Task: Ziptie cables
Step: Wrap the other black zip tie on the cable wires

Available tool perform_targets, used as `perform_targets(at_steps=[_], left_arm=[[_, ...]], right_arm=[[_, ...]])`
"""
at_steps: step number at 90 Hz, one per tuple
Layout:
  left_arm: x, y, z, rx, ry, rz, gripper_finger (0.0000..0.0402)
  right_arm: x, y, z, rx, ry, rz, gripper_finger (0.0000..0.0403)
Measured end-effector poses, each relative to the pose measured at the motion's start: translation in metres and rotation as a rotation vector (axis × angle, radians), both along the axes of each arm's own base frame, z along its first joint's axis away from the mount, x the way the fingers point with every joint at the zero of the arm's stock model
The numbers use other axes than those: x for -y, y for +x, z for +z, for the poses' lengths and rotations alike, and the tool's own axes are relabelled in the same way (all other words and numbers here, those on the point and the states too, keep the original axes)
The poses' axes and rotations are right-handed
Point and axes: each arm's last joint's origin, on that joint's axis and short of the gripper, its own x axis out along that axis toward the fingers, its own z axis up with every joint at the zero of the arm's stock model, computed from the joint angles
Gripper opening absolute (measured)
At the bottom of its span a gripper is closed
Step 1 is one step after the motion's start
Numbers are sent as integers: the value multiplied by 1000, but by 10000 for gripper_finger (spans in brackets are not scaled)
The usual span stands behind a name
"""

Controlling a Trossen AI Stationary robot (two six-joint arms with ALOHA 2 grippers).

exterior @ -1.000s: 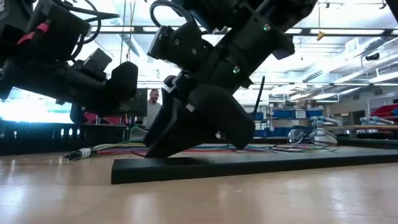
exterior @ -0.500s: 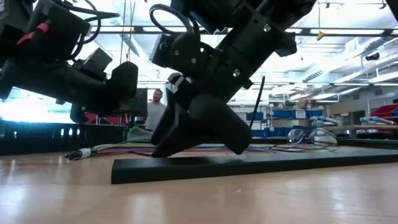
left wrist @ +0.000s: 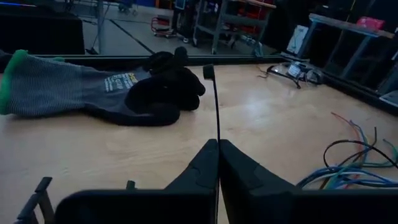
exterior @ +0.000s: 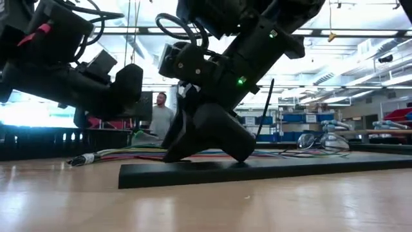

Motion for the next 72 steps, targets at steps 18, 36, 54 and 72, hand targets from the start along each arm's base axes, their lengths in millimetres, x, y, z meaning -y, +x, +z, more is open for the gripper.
perform_targets(at_steps=[18, 36, 54, 72], left_arm=[[0, 0, 0, -1, -2, -4, 0], [0, 0, 0, -1, -4, -7, 0], [0, 0, 0, -1, -4, -7, 0], [0, 0, 0, -2, -4, -8, 0]], right_arm=[[-12, -5, -1, -12, 6, 15, 165], [-15, -8, -1, -29, 11, 0, 164], [-15, -10, -2, -45, 6, -5, 163], [-13, -9, -2, -48, 16, -21, 162]])
